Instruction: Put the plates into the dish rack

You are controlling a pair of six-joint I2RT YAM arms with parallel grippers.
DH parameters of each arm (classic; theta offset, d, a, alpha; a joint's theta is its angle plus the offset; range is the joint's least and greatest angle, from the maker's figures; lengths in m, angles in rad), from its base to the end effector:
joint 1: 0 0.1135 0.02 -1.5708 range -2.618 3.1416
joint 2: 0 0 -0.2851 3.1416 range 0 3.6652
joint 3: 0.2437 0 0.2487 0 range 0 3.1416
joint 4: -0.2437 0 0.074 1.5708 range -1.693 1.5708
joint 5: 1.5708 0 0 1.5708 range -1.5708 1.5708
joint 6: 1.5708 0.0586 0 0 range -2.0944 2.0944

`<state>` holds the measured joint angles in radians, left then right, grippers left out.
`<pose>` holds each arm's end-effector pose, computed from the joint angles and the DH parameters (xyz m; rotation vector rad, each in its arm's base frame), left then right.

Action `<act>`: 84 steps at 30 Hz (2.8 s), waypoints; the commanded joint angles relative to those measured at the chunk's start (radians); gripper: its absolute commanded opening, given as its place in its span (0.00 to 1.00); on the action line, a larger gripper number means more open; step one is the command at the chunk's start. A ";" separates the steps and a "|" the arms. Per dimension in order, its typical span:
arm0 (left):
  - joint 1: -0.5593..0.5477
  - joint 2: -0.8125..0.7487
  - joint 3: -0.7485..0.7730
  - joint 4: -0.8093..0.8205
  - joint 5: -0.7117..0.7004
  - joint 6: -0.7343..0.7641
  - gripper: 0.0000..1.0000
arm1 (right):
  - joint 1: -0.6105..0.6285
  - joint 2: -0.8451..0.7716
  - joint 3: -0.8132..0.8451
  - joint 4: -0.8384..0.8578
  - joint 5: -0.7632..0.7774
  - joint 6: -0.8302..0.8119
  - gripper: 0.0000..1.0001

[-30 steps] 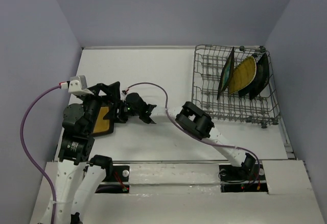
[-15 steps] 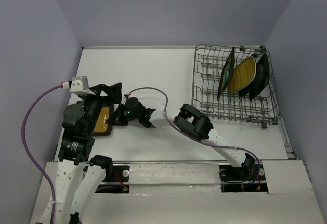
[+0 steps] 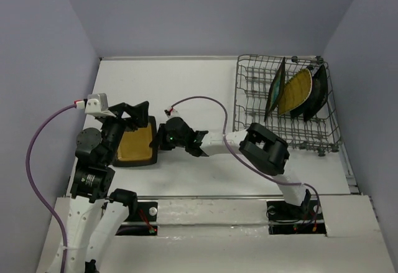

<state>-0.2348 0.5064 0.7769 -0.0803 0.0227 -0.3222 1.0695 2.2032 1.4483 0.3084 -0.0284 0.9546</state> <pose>0.1139 -0.0286 0.3992 -0.0418 1.3966 -0.4803 0.2508 0.4612 0.1645 -0.1511 2.2723 1.2335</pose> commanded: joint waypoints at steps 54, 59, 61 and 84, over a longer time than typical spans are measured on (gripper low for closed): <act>-0.161 0.064 0.009 0.037 0.075 0.017 0.99 | -0.490 -0.511 -0.419 0.492 1.188 -1.001 0.07; -0.167 0.073 0.009 0.039 0.074 0.018 0.99 | -0.508 -0.501 -0.428 0.453 1.168 -0.958 0.07; -0.167 0.076 0.007 0.040 0.074 0.017 0.99 | -0.519 -0.497 -0.430 0.448 1.167 -0.958 0.07; -0.161 0.077 0.004 0.043 0.077 0.015 0.99 | -0.519 -0.445 -0.463 0.397 1.145 -0.850 0.07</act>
<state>-0.3939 0.5854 0.7765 -0.0792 0.0940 -0.3199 0.5304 1.7943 0.9966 0.5964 1.0595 0.0406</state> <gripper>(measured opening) 0.990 0.135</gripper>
